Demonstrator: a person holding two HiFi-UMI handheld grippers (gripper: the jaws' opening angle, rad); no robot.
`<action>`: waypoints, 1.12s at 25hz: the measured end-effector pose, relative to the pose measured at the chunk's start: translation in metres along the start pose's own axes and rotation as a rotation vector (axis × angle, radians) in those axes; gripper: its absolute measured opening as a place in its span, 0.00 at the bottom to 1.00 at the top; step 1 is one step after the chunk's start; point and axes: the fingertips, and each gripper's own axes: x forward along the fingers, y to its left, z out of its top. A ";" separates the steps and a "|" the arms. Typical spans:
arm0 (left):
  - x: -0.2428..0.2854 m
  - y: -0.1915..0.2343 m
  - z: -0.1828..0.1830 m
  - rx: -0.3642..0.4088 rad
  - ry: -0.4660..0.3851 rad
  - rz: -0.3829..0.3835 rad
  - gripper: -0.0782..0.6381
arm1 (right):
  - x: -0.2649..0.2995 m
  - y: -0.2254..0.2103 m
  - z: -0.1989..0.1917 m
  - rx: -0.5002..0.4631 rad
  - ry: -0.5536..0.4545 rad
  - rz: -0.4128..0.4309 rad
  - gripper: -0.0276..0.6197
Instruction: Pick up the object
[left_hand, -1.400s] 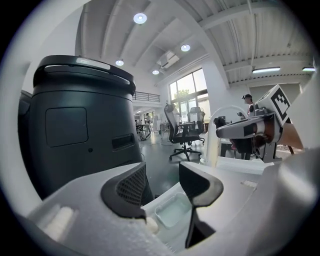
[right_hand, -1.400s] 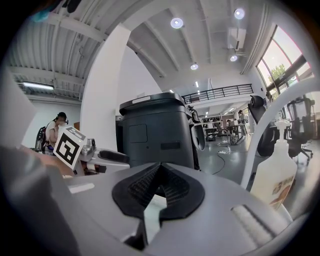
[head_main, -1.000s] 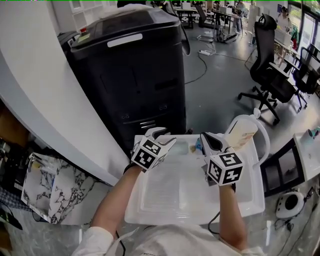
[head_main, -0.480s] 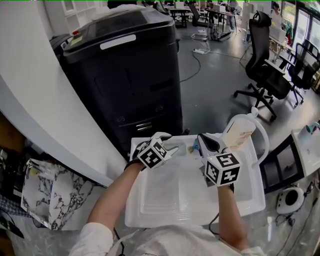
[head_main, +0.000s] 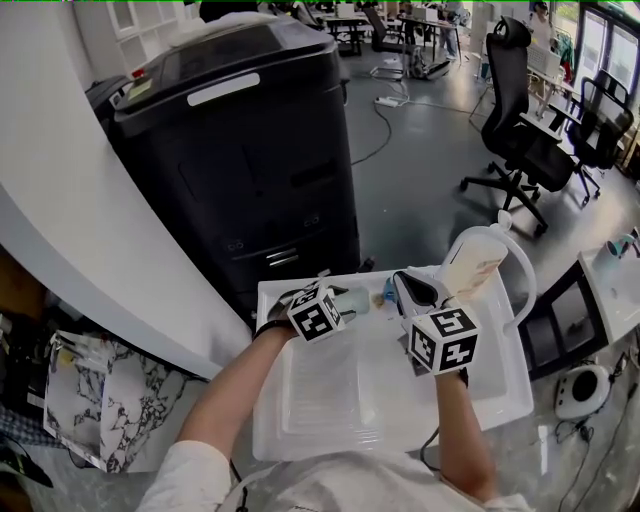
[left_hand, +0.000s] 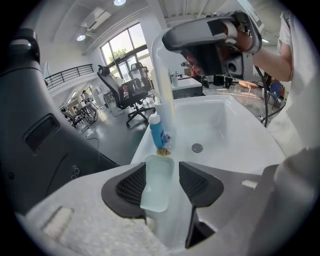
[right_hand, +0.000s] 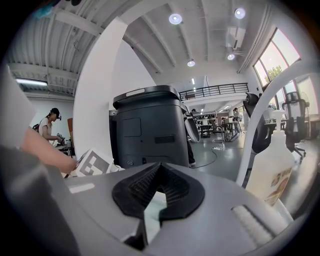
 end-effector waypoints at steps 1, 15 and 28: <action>0.003 -0.002 -0.001 0.009 0.007 -0.008 0.41 | 0.000 -0.001 -0.001 0.000 0.002 -0.003 0.05; 0.041 -0.015 -0.032 0.079 0.131 -0.111 0.40 | 0.001 -0.009 -0.011 0.006 0.027 -0.027 0.05; 0.060 -0.024 -0.049 0.138 0.206 -0.151 0.39 | 0.000 -0.018 -0.027 0.027 0.057 -0.052 0.05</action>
